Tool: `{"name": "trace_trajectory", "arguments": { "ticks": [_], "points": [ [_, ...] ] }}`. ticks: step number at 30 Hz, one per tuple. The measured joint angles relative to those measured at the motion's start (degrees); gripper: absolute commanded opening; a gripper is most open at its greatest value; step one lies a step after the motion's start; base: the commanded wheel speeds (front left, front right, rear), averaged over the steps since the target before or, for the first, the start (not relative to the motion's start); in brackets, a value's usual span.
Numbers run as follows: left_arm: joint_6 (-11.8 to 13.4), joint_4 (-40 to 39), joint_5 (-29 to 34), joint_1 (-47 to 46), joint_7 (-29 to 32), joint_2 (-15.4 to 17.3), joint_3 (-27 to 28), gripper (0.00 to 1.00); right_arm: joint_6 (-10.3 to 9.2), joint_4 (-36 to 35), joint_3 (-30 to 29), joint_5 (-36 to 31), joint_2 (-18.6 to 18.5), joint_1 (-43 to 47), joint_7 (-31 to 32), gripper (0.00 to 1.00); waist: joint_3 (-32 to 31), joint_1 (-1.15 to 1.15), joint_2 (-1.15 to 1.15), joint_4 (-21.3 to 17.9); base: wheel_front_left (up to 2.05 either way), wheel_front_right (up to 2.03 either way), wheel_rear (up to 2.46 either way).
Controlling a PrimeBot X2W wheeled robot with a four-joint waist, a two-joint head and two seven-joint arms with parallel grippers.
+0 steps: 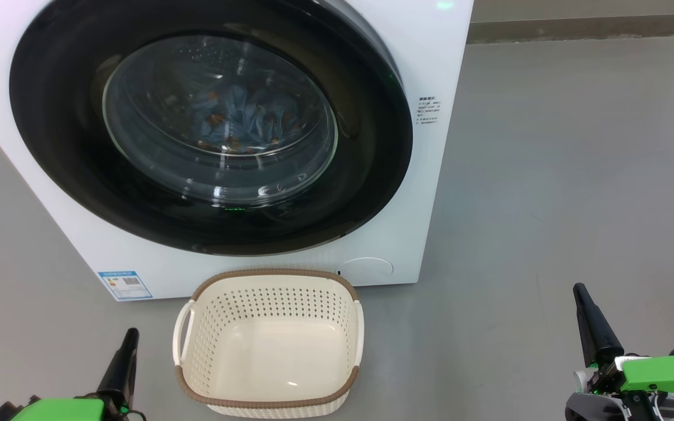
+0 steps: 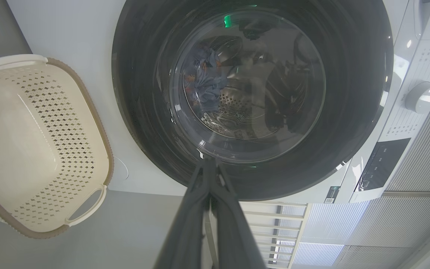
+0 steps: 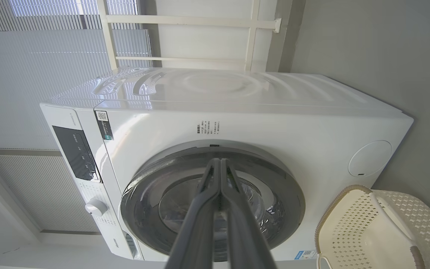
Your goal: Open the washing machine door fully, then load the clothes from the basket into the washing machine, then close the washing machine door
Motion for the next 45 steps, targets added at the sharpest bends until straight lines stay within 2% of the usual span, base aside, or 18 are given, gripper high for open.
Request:
{"name": "trace_trajectory", "arguments": {
  "ticks": [45],
  "points": [
    [0.0,0.0,0.0,0.0,0.0,-0.01,0.0,0.0,0.0,0.01,-0.55,-0.01,0.23,0.0,0.42,0.0,0.0,0.0,0.0,0.0,0.0,0.0,0.0]
  ]
}}
